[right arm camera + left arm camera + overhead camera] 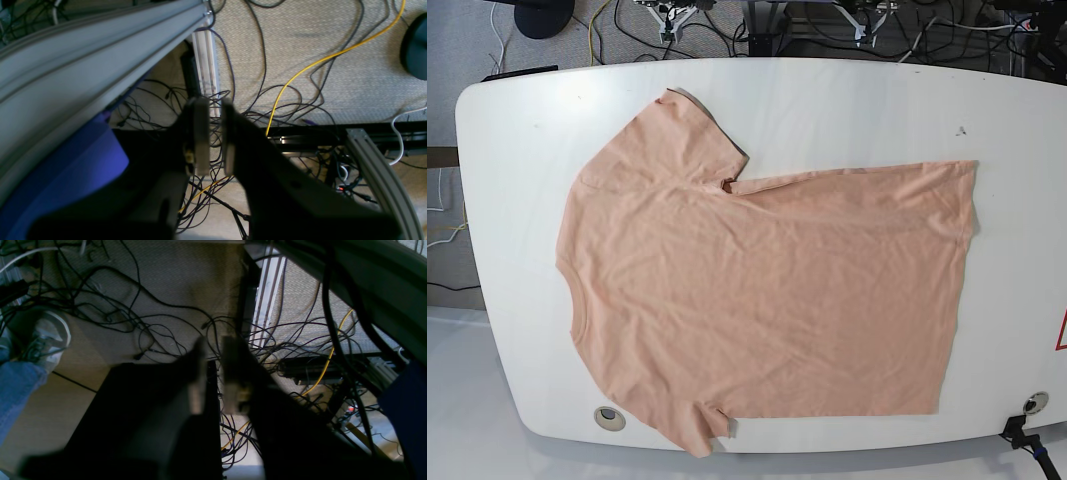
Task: Fold the T-shirt properly
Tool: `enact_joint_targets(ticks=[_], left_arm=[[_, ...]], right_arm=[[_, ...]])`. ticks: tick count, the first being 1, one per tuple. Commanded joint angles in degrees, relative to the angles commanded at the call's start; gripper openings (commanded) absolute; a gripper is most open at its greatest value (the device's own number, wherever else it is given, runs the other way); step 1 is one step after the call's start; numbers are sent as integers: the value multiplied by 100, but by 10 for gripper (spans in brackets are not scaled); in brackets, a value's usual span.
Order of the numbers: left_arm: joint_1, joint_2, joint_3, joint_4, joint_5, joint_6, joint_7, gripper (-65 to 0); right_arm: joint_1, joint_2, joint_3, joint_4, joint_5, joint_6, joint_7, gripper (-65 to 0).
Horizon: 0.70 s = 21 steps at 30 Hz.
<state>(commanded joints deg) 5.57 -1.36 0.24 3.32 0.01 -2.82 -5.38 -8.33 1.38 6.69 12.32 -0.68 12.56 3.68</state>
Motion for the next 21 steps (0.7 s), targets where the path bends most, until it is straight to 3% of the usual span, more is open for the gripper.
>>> enact_joint_targets(ticks=[2, 4, 6, 21], left_arm=[[90, -10, 5, 74, -40, -4, 30, -556], [168, -26, -10, 134, -141, -16, 60, -617], [146, -4, 32, 133, -99, 46, 27, -612], [124, -26, 11, 120, -111, 24, 2, -617]], right_arm=[[-131, -17, 13, 214, -39, 63, 22, -593], [-260, -38, 42, 410, -84, 72, 21, -593], [135, 17, -16, -103, -16, -67, 100, -590], [149, 31, -14, -103, -33, -78, 124, -592]])
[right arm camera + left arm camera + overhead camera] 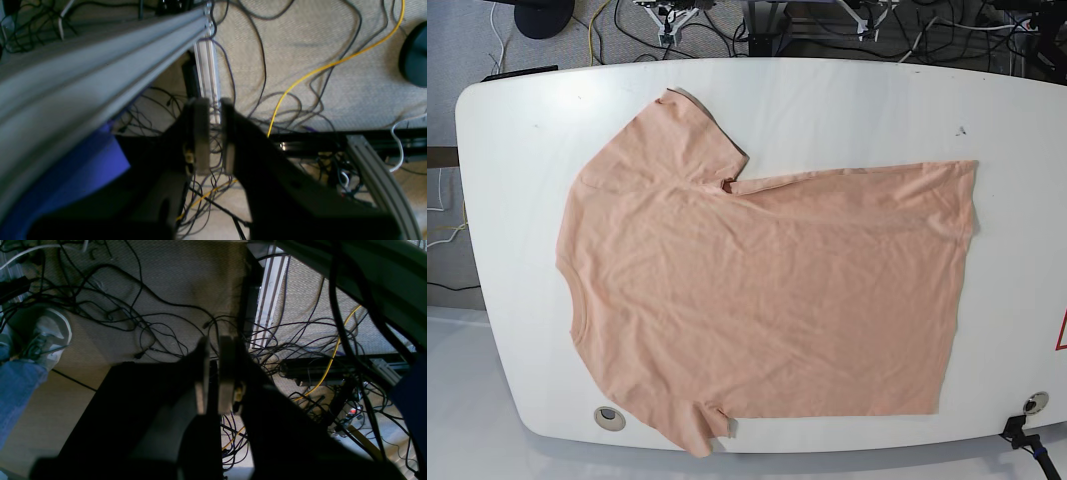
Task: Fold the T-shirt properly
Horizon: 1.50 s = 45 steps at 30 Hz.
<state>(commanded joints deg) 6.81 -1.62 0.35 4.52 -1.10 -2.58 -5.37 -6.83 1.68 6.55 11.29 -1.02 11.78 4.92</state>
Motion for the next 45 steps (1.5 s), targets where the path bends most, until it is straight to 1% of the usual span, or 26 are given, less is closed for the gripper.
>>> enact_joint_targets(ticks=[7, 14, 15, 16, 22, 26, 30, 31, 34, 37, 41, 44, 45], left_arm=[[-7, 1, -3, 6, 17, 7, 22, -614], [58, -6, -9, 23, 23, 18, -27, -589], [55, 17, 5, 30, 18, 14, -143, -607], [74, 11, 13, 39, 38, 19, -179, -606], [83, 0, 7, 21, 25, 27, -374, -604], [191, -17, -34, 197, 19, 4, -498, -610], [438, -42, -55, 787, -3, -3, -631, -609], [501, -65, -37, 1001, -93, -23, -658, -608], [670, -115, -18, 1440, -588, -111, -736, -604], [803, -157, -50, 1868, -985, -131, -734, -603], [1180, -270, -62, 2546, -1405, -316, -887, -608], [1620, -469, -85, 3226, -1686, -491, -970, -612], [1480, -302, -45, 2998, -1612, -447, -1027, -617]], right_arm=[[-18, 1, 4, 15, 18, 11, -19, -590], [-30, 12, -15, -8, 30, 18, 1, -591], [17, 19, 20, 66, 11, 67, 91, -588], [20, 20, 16, 92, 9, 83, 72, -590], [25, 40, 21, 151, 21, 62, 108, -591], [-13, 100, 57, 645, 19, 70, 84, -590], [-101, 393, 76, 1214, 43, 76, 83, -595], [-107, 487, 72, 1325, 38, 83, 78, -595], [-269, 753, 59, 1628, 67, 132, 52, -595], [-494, 927, 81, 1974, 72, 160, 64, -594], [-1017, 1068, 201, 2733, 103, 232, 75, -591], [-1523, 1157, 225, 3525, 137, 223, 67, -587], [-624, 940, 104, 2116, 121, 213, 180, -592]])
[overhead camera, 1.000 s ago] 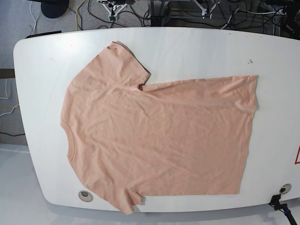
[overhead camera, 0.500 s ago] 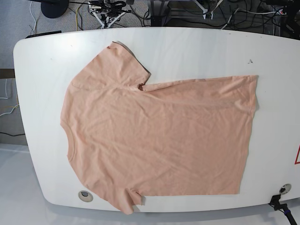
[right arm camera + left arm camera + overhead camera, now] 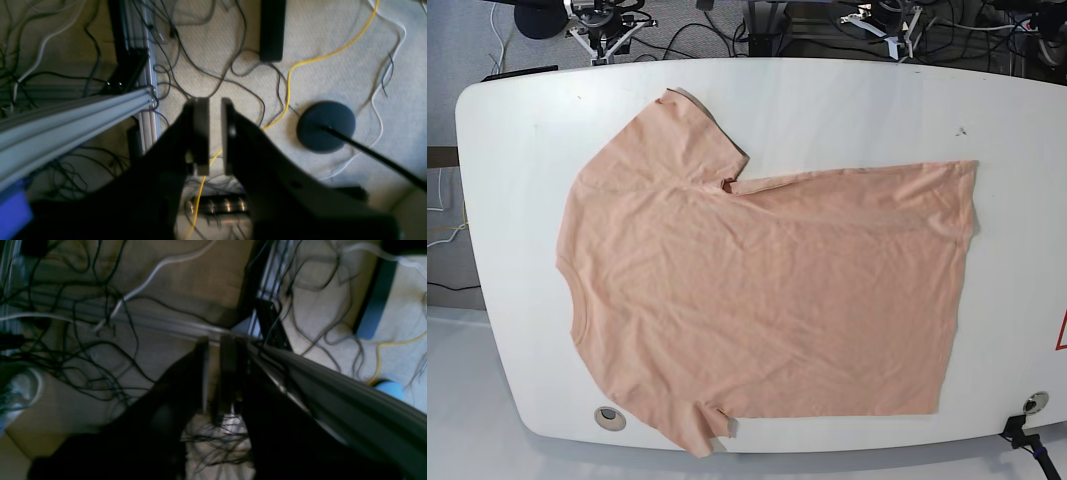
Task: Fold the T-shirt properly
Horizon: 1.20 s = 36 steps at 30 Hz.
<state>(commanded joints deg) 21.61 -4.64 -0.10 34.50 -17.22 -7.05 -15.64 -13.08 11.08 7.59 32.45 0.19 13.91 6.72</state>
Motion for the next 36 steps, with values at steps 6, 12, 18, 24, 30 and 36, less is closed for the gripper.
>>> enact_joint_targets(ticks=[6, 12, 18, 24, 30, 36], left_arm=[[-267, -50, -29, -78, 302, 85, 320, -598], [-293, -50, -29, -78, 328, 85, 320, -598], [-302, -50, -29, -87, 337, 85, 320, -598], [-293, -50, -29, -105, 337, 85, 320, -598], [-302, -50, -29, -413, 337, 85, 329, -598], [-143, -50, -29, -395, 337, 85, 320, -598]], right_arm=[[125, -67, 28, -23, -67, -68, -289, -588], [125, -58, 28, -23, -67, -68, -289, -588], [116, -84, 19, -49, -76, -59, -289, -588], [81, -93, 19, -67, -76, -59, -298, -587], [-42, -146, 19, -67, -76, -50, -553, -588], [-235, -207, 19, -23, -76, -50, -544, -588]])
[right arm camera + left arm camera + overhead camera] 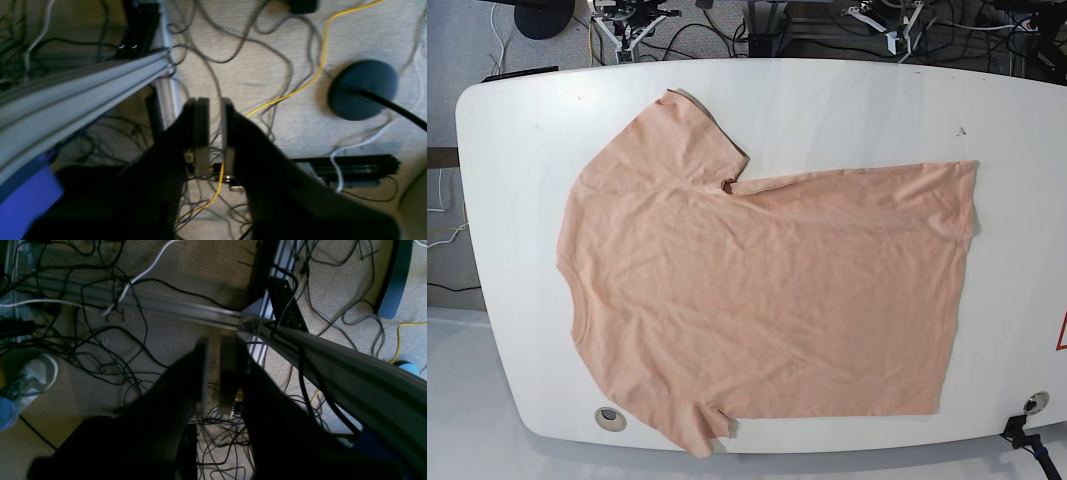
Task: Fold the T-shirt properly
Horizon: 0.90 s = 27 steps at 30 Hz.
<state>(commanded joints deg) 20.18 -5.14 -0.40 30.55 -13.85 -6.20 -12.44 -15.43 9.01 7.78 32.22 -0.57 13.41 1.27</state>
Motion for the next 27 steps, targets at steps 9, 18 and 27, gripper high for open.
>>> enact_joint_targets(ticks=[9, 18, 27], left_arm=[[255, 9, 0, 0, -9, -9, -18, -598], [976, 9, 0, 1020, -9, -18, -18, -598], [1802, 9, -9, 2057, -9, -18, -18, -598]], right_arm=[[-519, -44, -9, 501, 0, 0, 9, -590], [-1073, -141, -431, 1204, 35, 0, -26, -590], [-1969, -281, -475, 2444, 9, 0, -35, -590]])
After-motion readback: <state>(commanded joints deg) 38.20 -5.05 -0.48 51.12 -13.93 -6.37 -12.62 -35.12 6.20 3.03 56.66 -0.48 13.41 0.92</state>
